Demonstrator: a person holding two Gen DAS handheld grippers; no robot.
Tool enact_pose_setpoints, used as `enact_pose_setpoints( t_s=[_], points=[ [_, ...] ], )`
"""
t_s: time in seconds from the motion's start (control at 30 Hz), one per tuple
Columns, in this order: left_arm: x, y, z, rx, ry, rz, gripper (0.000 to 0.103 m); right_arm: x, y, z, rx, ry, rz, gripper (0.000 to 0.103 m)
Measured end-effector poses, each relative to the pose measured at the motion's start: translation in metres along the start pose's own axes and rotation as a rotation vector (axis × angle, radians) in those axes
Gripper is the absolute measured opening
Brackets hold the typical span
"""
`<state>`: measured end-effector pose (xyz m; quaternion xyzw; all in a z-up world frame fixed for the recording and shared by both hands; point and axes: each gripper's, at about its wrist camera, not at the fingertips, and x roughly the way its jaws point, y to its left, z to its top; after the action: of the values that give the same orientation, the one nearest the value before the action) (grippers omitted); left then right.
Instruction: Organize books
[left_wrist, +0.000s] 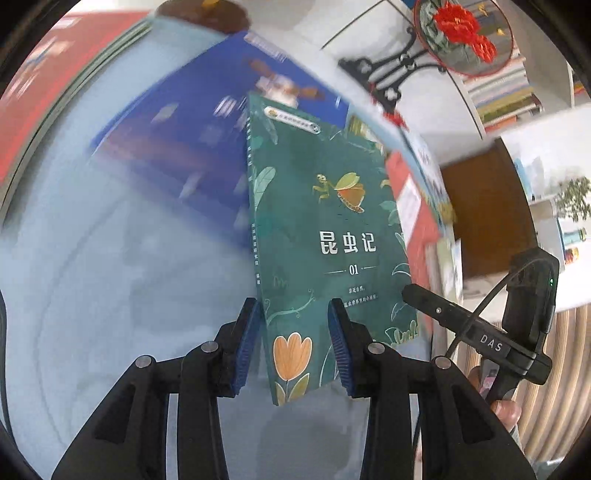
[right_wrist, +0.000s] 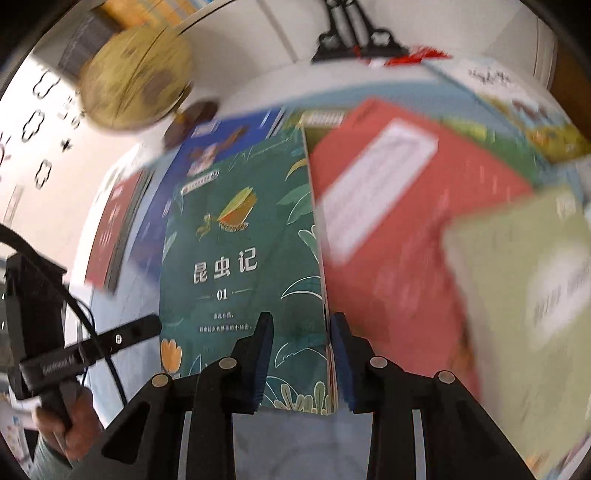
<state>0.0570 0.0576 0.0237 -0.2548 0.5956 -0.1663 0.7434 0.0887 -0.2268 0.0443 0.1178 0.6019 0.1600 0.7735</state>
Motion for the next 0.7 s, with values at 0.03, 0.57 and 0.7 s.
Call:
enact_pose_setpoints(
  t_s=[0.03,0.57,0.7],
  points=[
    [-0.003,0.004,-0.018,-0.005,0.018,0.004,0.034,0.0,0.002,-0.015,0.001,0.014,0.002,0.032],
    [-0.011,0.008,-0.071,0.01,-0.008,0.018,0.034,-0.005,0.003,-0.097,-0.079,0.066,0.015,0.032],
    [-0.037,0.002,-0.077,0.004,-0.064,-0.142,0.034,-0.006,0.001,-0.097,-0.045,0.057,0.048,0.032]
  ],
)
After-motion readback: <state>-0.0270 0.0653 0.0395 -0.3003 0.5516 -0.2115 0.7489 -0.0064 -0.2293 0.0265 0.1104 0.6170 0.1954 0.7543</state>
